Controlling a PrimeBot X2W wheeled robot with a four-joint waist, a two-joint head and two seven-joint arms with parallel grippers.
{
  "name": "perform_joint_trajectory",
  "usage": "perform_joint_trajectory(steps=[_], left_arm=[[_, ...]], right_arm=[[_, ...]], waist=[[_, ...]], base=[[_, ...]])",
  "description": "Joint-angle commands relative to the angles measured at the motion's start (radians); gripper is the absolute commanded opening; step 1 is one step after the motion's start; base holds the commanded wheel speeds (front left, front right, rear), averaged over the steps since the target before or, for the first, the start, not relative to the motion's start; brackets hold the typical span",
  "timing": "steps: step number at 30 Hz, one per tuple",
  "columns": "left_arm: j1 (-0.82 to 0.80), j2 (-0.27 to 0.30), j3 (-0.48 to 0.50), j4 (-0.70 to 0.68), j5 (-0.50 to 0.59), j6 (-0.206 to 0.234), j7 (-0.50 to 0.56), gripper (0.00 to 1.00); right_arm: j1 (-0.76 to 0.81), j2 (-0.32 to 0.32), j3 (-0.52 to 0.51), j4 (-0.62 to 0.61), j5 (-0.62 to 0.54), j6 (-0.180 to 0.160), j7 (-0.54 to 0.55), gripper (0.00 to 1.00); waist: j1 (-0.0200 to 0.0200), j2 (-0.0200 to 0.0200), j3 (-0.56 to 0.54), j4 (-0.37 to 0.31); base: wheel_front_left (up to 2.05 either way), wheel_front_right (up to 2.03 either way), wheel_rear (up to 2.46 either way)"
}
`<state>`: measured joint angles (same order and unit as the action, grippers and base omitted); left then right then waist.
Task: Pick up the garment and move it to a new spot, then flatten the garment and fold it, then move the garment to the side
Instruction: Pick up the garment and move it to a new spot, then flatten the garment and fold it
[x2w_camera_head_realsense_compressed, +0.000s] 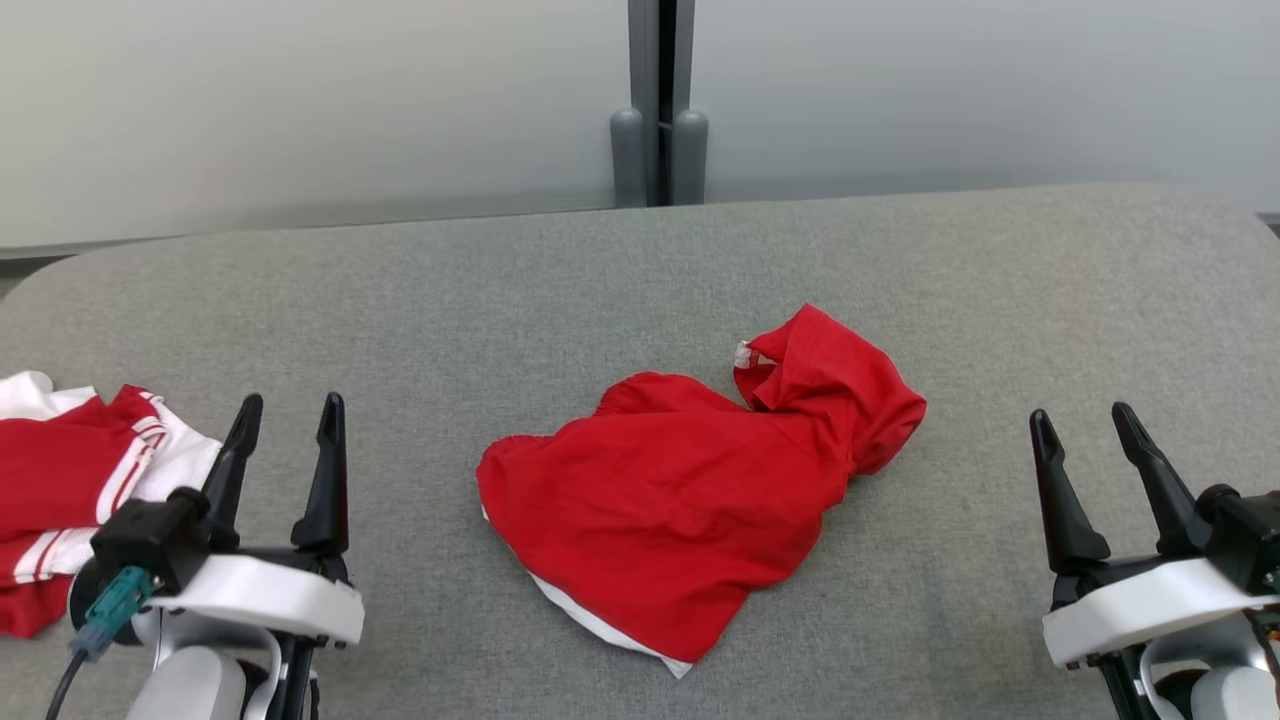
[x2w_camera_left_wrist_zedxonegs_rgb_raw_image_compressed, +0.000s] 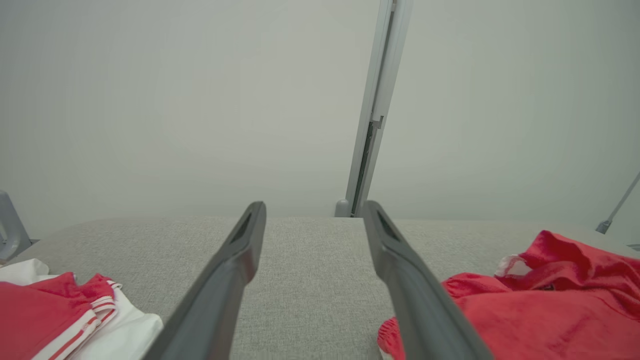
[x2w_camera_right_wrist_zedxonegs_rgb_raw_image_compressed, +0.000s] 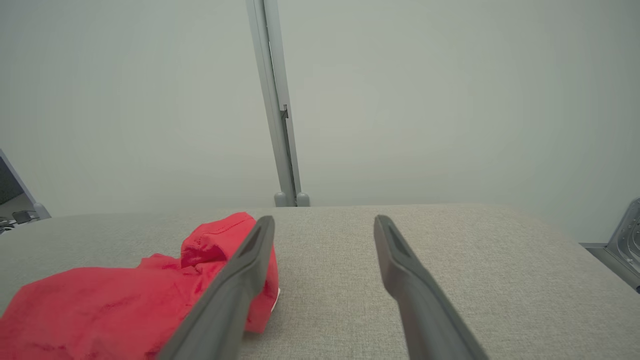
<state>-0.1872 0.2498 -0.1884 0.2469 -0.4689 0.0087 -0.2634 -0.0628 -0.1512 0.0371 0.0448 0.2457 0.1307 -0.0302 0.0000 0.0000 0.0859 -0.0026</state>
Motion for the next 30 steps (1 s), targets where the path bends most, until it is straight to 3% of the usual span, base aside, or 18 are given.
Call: perform_joint_trajectory(steps=[1, 10, 30], left_arm=[[0.024, 0.006, 0.010, -0.010, -0.005, -0.008, -0.001, 1.00], [0.094, 0.013, -0.009, -0.016, 0.004, -0.024, 0.008, 1.00], [0.144, 0.023, -0.050, -0.050, 0.008, 0.004, 0.055, 1.00]], right_arm=[[0.018, -0.008, -0.004, -0.007, -0.003, 0.000, 0.006, 1.00], [0.080, -0.011, -0.008, -0.019, -0.008, 0.000, 0.032, 1.00], [0.135, 0.008, -0.030, -0.061, -0.017, 0.000, 0.064, 1.00]], waist=[[0.0000, 0.0000, -0.021, 0.010], [0.0000, 0.0000, -0.084, 0.005], [0.0000, 0.0000, -0.126, 0.014]], base=[[0.00, 0.00, 0.00], [0.00, 0.00, 0.00], [0.00, 0.00, 0.00]])
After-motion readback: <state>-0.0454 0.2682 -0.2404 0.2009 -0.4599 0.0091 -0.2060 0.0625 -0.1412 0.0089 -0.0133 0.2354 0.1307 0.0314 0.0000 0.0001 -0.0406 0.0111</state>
